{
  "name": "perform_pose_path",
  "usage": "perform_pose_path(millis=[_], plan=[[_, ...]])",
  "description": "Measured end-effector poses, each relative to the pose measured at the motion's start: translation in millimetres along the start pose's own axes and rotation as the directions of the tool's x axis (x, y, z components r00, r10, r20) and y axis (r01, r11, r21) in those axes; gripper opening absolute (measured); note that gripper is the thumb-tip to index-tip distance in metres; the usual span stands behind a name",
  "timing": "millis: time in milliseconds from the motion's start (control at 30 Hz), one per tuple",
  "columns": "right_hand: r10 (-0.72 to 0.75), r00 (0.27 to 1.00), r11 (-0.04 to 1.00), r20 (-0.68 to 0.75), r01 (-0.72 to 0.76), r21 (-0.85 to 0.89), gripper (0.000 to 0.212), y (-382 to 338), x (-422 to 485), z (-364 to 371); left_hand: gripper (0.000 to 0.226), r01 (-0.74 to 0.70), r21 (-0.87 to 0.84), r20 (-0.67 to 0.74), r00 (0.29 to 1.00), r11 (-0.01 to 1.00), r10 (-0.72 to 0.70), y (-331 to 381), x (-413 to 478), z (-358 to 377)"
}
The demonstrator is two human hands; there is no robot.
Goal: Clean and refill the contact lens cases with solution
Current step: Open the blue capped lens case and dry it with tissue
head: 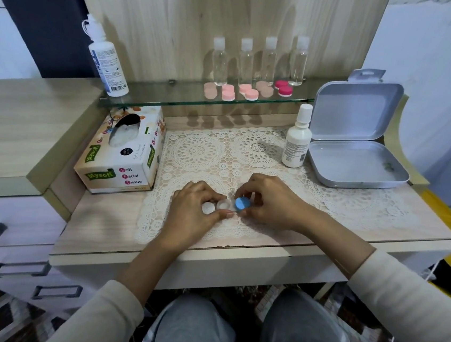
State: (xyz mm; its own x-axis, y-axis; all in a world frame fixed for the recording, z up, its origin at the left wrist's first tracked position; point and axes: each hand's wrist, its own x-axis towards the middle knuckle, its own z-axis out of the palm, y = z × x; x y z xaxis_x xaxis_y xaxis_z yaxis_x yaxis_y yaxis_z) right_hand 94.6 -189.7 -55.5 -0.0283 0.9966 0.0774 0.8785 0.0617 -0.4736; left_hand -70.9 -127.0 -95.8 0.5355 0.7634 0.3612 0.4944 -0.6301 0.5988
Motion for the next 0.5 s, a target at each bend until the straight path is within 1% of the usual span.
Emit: perform_pose_path(millis=[67, 167, 300, 400, 500], plan=[[-0.022, 1.0, 0.999, 0.004, 0.022, 0.043, 0.026, 1.1, -0.9, -0.7, 0.033, 0.002, -0.001, -0.003, 1.0, 1.0, -0.002, -0.3, 0.1, 0.2], [0.017, 0.998, 0.996, -0.06, -0.012, 0.09, 0.027, 4.0, -3.4, -2.7, 0.032, -0.006, 0.0, -0.01, 1.0, 1.0, 0.006, -0.4, -0.1, 0.1], [0.065, 0.985, 0.997, -0.159, -0.069, -0.017, 0.034, 16.3, -6.5, -4.1, 0.031, -0.009, -0.002, -0.011, 1.0, 1.0, 0.009, -1.9, 0.0, 0.5], [0.082, 0.981, 0.994, -0.177, -0.093, -0.055, 0.026, 21.7, -10.0, -1.2, 0.031, -0.005, -0.004, 0.0, 1.0, 1.0, 0.005, -2.9, 0.4, 0.7], [0.088, 0.98, 0.992, -0.177, -0.101, -0.069, 0.028, 21.7, -10.9, 0.5, 0.032, -0.002, 0.002, 0.004, 1.0, 1.0, 0.002, -3.3, 0.4, 0.8]])
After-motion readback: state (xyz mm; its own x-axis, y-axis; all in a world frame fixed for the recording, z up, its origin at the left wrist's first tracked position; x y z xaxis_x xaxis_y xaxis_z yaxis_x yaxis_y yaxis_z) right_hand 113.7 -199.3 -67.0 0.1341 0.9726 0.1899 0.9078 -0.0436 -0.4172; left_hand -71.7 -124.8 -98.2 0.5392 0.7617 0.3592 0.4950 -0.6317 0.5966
